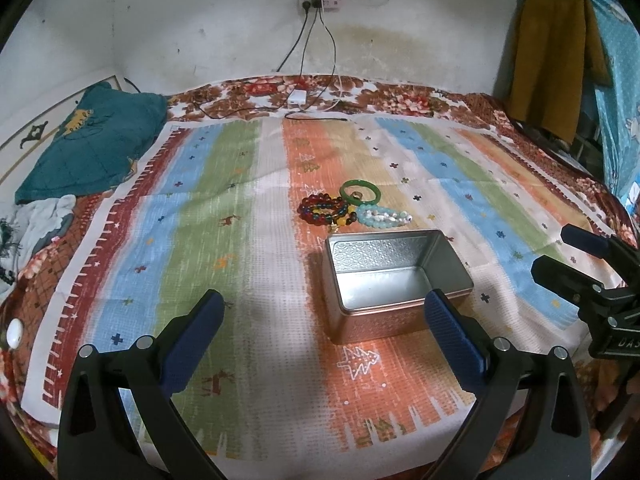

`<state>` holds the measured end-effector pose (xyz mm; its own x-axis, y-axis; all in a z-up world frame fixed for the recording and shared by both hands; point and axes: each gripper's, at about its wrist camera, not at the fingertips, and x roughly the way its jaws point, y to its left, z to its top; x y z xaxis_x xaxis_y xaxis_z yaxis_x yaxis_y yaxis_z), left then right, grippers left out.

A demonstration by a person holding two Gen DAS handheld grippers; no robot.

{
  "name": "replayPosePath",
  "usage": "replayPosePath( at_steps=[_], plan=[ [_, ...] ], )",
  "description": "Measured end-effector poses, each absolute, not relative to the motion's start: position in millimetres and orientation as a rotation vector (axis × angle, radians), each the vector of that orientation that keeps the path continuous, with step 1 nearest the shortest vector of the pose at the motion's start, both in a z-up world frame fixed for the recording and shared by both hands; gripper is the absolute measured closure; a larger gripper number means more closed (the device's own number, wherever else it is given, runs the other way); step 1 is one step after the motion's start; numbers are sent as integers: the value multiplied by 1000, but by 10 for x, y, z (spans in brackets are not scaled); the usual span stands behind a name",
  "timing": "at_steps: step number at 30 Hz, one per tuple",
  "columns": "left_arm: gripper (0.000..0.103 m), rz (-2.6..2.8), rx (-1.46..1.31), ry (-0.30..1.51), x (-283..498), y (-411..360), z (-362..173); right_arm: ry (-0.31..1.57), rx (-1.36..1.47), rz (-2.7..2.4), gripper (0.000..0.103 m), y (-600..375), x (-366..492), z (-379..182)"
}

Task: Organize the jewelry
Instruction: 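Move both tools forward past the silver tin toward the jewelry pile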

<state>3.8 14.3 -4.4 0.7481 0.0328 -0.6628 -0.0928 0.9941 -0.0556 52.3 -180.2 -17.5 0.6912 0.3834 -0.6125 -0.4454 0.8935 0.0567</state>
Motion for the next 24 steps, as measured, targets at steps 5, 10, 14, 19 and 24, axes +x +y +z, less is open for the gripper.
replayPosePath(
  at_steps=[5,10,14,19,24],
  plan=[
    [6,70,-90,734,59,153,-64,671,-95,465,4,-1786,548,-187],
    [6,66,-103,747,111,187,-81,678,-87,464,4,-1765,619,-166],
    [6,68,-118,754,196,225,-65,679,-89,467,4,-1730,668,-145],
    [6,71,-109,763,305,255,-50,674,-98,470,4,-1671,752,-98],
    [6,67,-86,776,426,233,-49,676,-103,476,4,-1643,844,-66]
  ],
)
